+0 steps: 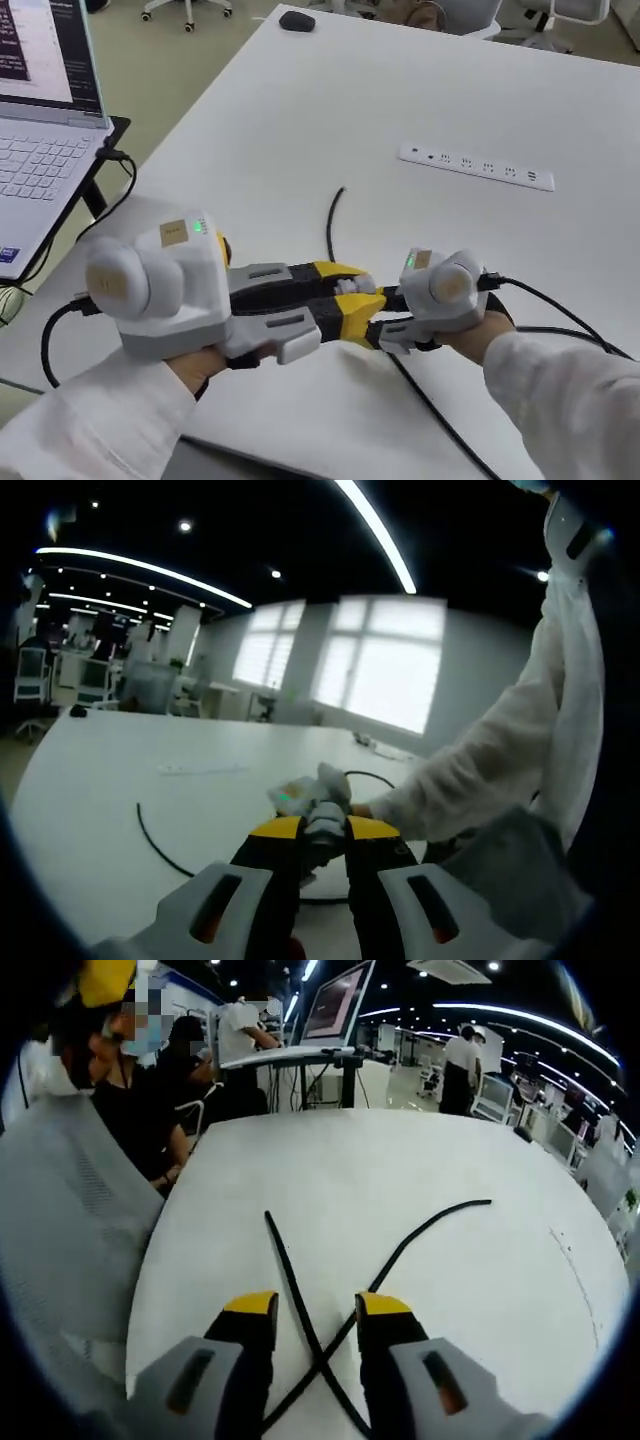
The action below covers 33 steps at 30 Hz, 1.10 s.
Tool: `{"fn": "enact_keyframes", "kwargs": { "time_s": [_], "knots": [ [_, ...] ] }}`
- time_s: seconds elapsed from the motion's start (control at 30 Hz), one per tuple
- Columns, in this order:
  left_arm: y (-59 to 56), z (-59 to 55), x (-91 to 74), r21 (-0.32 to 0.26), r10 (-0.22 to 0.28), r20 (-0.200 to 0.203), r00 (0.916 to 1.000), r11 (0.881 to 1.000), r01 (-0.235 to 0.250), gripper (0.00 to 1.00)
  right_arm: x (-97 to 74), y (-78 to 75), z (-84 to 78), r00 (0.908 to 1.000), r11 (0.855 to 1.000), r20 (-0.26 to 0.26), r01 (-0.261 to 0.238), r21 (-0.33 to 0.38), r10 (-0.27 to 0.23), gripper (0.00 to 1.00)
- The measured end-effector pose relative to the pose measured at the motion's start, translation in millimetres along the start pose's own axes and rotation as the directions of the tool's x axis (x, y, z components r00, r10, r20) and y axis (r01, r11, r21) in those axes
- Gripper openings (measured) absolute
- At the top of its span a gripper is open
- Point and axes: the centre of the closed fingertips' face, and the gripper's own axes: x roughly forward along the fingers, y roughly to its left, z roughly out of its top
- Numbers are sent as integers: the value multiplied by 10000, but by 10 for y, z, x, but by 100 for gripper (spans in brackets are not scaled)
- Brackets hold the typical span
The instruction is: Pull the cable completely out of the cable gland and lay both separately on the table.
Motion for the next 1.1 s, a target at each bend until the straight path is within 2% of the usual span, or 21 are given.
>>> {"fn": "enact_keyframes", "kwargs": {
  "time_s": [0.1, 0.13, 0.2, 0.23, 0.3, 0.37, 0.43, 0.5, 0.53, 0.57, 0.63, 0.7, 0.77, 0.8, 0.83, 0.93, 1.0, 1.07, 1.1],
  "knots": [
    [114, -18, -10, 52, 151, -16, 9999, 9999, -151, 17, -210, -37, 127, 9958, 9973, 903, 67, 730, -133, 33],
    [180, -23, -12, 7, 235, 32, 9997, 9997, -235, 17, -311, -48, 165, 9918, 9979, 1246, 209, 611, -285, 36],
    [262, -38, 0, 60, 434, -12, 9991, 9990, -434, 17, -415, -72, 182, 9882, 9977, 1448, 432, 520, -504, 43],
    [339, -85, 28, 339, 525, -251, 9983, 9981, -517, 17, -509, -74, 166, 9863, 9958, 1533, 486, 775, -601, 46],
    [465, -231, 120, 886, 410, -955, 9946, 9955, -325, 17, -705, -69, 142, 9824, 9918, 1718, 534, 1163, -730, 48],
    [588, -382, 215, 1056, 358, -1539, 9874, 9942, -196, 17, -845, -59, 132, 9794, 9893, 1817, 642, 1308, -876, 50],
    [682, -502, 301, 980, 299, -1843, 9824, 9951, -119, 17, -1037, -50, 135, 9737, 9858, 1991, 822, 1463, -1107, 50],
    [797, -650, 404, 485, 276, -2033, 9787, 9987, -180, 17, -1225, -31, 136, 9661, 9817, 2235, 927, 1666, -1291, 50],
    [878, -745, 456, 335, 381, -2146, 9760, 9989, -316, 17, -1331, -20, 115, 9648, 9791, 2199, 1071, 1729, -1444, 49],
    [904, -778, 474, 296, 416, -2182, 9750, 9989, -360, 17, -1410, -29, 104, 9608, 9773, 2220, 1305, 1671, -1663, 49],
    [1037, -1020, 541, 251, 610, -2732, 9600, 9981, -563, 17, -1591, -21, 72, 9512, 9694, 2296, 1668, 1801, -2064, 50],
    [1120, -1145, 560, 327, 823, -3080, 9478, 9966, -759, 17, -1770, -13, 41, 9371, 9564, 2455, 1967, 2161, -2482, 51],
    [1185, -1290, 553, 751, 951, -3655, 9259, 9945, -725, 18, -1868, 13, 12, 9316, 9515, 2469, 2137, 2214, -2667, 52],
    [1196, -1351, 550, 1032, 912, -3908, 9160, 9931, -548, 18, -1988, 26, -41, 9222, 9402, 2410, 2471, 2344, -3024, 52],
    [1199, -1371, 549, 1066, 899, -3978, 9131, 9930, -513, 18, -2012, 24, -62, 9198, 9368, 2396, 2538, 2409, -3108, 52],
    [1249, -1463, 555, 1185, 1049, -4145, 9040, 9911, -607, 18, -2193, 48, -140, 8982, 9111, 2385, 2994, 2833, -3693, 53],
    [1294, -1492, 544, 1087, 1216, -4143, 9020, 9906, -835, 18, -2261, 56, -169, 8865, 8970, 2407, 3159, 3093, -3952, 53],
    [1315, -1530, 535, 1029, 1293, -4166, 8999, 9902, -946, 18, -2289, 60, -184, 8775, 8869, 2449, 3253, 3280, -4124, 53],
    [1324, -1564, 523, 1093, 1382, -4249, 8947, 9889, -1008, 18, -2292, 63, -187, 8756, 8837, 2453, 3259, 3359, -4162, 54]
  ]
}}
